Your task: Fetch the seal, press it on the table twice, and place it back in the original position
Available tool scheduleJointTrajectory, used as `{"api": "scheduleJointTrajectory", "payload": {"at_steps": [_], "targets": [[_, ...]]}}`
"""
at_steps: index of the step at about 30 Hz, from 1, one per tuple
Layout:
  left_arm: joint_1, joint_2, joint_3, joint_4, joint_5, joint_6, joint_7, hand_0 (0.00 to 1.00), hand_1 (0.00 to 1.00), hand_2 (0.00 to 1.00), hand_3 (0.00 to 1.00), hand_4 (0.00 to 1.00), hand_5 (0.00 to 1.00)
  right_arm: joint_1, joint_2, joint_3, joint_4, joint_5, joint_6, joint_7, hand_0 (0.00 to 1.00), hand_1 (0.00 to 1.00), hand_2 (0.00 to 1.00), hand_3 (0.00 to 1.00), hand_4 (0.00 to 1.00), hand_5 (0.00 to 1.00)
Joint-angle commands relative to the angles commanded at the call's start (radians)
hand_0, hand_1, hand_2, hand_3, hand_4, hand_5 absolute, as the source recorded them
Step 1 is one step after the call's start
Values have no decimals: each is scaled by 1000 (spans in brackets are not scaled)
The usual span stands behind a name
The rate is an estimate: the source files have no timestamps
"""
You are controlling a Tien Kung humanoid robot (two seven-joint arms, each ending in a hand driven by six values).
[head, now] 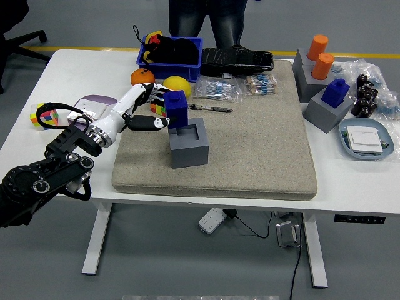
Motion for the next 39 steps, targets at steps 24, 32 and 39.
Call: {"api": "scheduleJointTrajectory", "payload": {"at_steps": [24, 32, 39], "targets": [[-38, -47, 99, 50, -62, 4, -6, 668, 535, 494, 605, 703, 2, 2, -4, -14, 1, 4, 0, 0, 864, 780, 738, 744, 798, 567], [-41, -51, 112, 60, -69, 9, -10, 668, 537, 499, 606, 714, 2, 3, -2, -12, 1, 4, 0, 1, 865, 780, 738, 743, 798, 568], [-47, -56, 124, 67, -74, 12, -11, 669, 537, 498, 606, 714, 2, 3, -3, -9, 0, 3, 0, 0, 864, 780, 738, 743, 798, 568]]}}
